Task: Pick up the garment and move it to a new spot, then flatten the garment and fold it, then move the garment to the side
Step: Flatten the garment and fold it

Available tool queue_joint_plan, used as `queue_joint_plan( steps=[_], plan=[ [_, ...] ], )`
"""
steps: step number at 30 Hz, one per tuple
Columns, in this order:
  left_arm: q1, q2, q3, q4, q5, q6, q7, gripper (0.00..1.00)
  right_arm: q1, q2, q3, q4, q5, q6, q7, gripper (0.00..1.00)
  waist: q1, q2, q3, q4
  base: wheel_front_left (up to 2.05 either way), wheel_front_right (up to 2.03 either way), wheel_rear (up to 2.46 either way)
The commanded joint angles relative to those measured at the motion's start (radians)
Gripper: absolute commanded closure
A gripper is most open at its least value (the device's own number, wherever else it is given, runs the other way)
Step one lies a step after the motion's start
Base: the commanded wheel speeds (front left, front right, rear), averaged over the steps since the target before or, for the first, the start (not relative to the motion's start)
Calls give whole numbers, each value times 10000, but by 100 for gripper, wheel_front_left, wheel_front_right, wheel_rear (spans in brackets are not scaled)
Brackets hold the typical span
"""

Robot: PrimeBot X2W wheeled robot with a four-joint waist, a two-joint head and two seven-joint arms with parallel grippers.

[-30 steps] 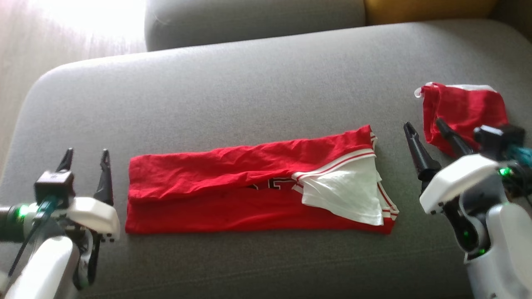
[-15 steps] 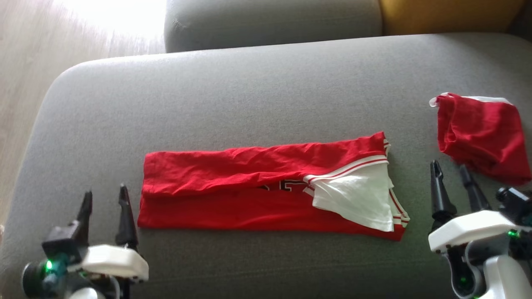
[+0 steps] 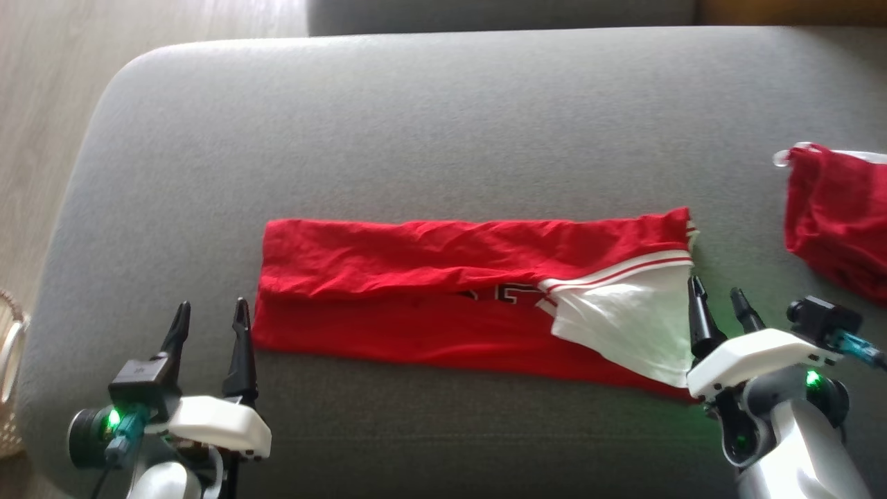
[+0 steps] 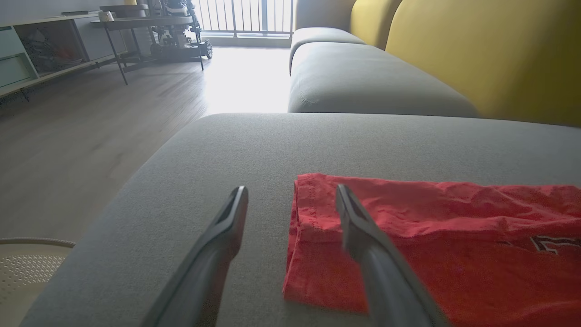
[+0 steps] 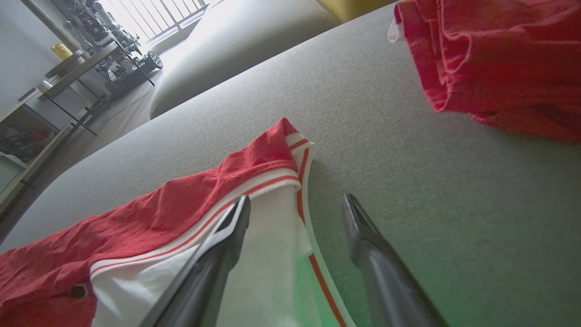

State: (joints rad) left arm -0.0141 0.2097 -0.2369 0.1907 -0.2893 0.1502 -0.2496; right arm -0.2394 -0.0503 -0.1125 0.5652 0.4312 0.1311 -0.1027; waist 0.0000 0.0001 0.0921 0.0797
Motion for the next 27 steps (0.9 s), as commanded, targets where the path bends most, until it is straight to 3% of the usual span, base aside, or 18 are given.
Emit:
queue_joint_plan(
  steps=[1,6,16,17,18,27],
  plan=[
    [-507,91,497,-248,92,-26,-121,0,-322,-1,272,-230,27,-4,-130,0,0,-1,101,114,0,0,0],
    [-734,-118,624,50,373,-321,-121,0,-1118,0,125,1549,284,-4,-286,0,0,-1,282,447,0,0,0],
    [-683,-307,1114,256,683,-587,-122,0,-1798,0,332,3389,635,-4,-584,0,0,-1,388,620,0,0,0],
    [-684,-321,1156,264,711,-613,-122,0,-1848,0,421,3516,685,-4,-550,68,0,-1,389,617,0,0,0],
    [-688,-333,1197,275,737,-638,-122,0,-1896,0,508,3608,725,-4,-561,100,0,-1,386,610,0,0,0],
    [-694,-481,1438,378,1003,-820,-122,0,-2337,-176,279,4042,743,-4,-1095,100,0,-1,252,459,0,0,0]
  ],
)
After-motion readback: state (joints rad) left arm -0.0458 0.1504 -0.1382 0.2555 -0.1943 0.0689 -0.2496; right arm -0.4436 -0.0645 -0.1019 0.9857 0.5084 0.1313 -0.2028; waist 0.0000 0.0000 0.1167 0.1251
